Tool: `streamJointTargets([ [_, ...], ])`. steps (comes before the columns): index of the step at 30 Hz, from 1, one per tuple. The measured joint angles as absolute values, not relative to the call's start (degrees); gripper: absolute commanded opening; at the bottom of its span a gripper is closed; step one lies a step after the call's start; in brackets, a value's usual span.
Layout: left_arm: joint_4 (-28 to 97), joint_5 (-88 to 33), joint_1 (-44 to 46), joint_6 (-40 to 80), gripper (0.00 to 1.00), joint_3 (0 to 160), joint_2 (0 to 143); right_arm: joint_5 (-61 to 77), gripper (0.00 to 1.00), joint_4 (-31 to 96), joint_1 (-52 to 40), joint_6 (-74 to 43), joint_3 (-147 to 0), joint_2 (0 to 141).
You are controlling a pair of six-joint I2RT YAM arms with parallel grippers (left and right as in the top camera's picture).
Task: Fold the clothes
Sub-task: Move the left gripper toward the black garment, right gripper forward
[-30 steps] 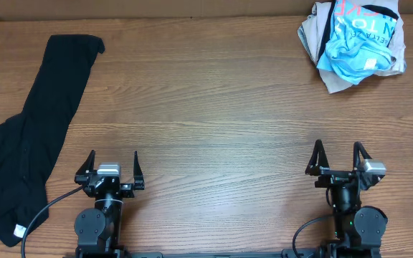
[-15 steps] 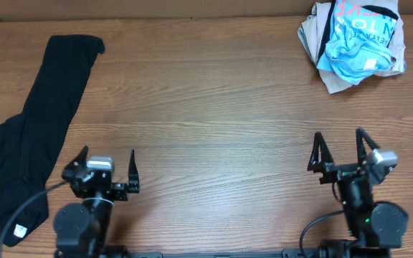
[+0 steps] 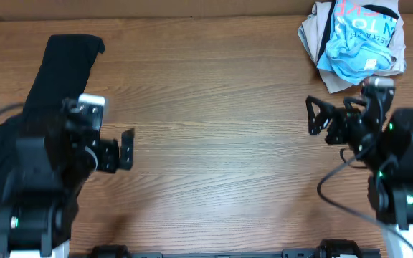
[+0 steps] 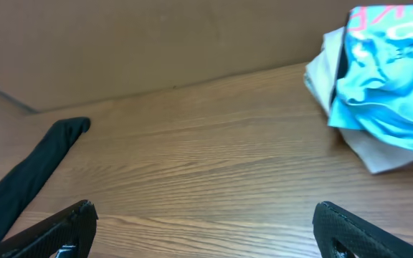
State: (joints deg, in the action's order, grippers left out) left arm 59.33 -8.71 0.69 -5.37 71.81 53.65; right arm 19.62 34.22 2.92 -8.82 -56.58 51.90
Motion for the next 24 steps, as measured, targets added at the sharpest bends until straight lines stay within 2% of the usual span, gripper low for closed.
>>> streamJointTargets([
  [7, 62.5, -11.7, 0.6, -5.3, 1.00, 72.1, 62.6, 22.7, 1.00, 33.9, 2.9, -8.9, -57.0, 59.5],
  [14, 63.6, -2.9, -3.7, -0.1, 1.00, 72.2, 75.1, 23.6, 0.97, 33.3, 2.9, -9.0, -57.0, 67.7],
  [24, 52.3, 1.2, -14.2, 2.9, 0.94, 72.3, 94.6, 24.4, 0.91, 33.2, 2.9, -9.0, -57.0, 75.6],
])
